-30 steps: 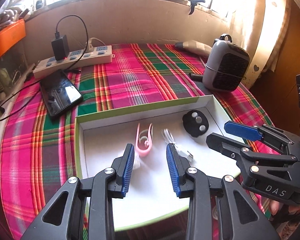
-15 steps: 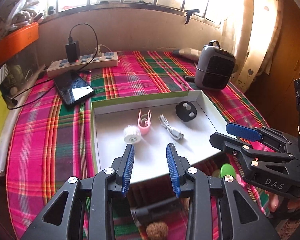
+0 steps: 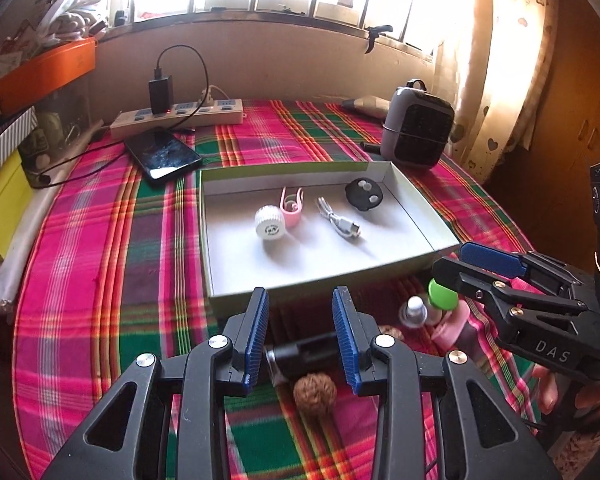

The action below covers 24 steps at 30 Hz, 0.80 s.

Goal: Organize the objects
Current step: 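Move the left gripper back to a walnut and close on it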

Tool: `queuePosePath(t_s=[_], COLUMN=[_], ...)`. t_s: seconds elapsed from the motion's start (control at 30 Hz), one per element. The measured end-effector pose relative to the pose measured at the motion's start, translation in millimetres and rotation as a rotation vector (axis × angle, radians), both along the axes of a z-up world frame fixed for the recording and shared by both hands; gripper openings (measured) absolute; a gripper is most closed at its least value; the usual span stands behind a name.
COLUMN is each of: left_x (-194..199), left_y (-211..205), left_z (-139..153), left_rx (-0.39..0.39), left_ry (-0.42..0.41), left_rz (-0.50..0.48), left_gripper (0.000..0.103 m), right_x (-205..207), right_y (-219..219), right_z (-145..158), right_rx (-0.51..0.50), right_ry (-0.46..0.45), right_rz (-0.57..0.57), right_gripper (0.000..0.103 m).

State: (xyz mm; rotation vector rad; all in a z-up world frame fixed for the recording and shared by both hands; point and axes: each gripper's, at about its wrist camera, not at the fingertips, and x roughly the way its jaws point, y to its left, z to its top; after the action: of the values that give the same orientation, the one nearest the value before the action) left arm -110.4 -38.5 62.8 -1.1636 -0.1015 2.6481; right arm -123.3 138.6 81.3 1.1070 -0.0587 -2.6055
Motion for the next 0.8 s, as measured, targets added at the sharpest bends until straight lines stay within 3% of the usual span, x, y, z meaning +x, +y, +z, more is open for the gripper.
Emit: queuePosePath(t_s=[0.8], left_x=[39], left_y=[-12], left_z=[-41], left_rx=[0.056], left_ry=[-0.049], left_rz=[-0.035], left_gripper=[0.035], right_x=[46], right_y=[28], right_z=[-24], right_rx=[-0.017], right_ry=[0.007], right_rz=[-0.056], right_gripper=[0.051])
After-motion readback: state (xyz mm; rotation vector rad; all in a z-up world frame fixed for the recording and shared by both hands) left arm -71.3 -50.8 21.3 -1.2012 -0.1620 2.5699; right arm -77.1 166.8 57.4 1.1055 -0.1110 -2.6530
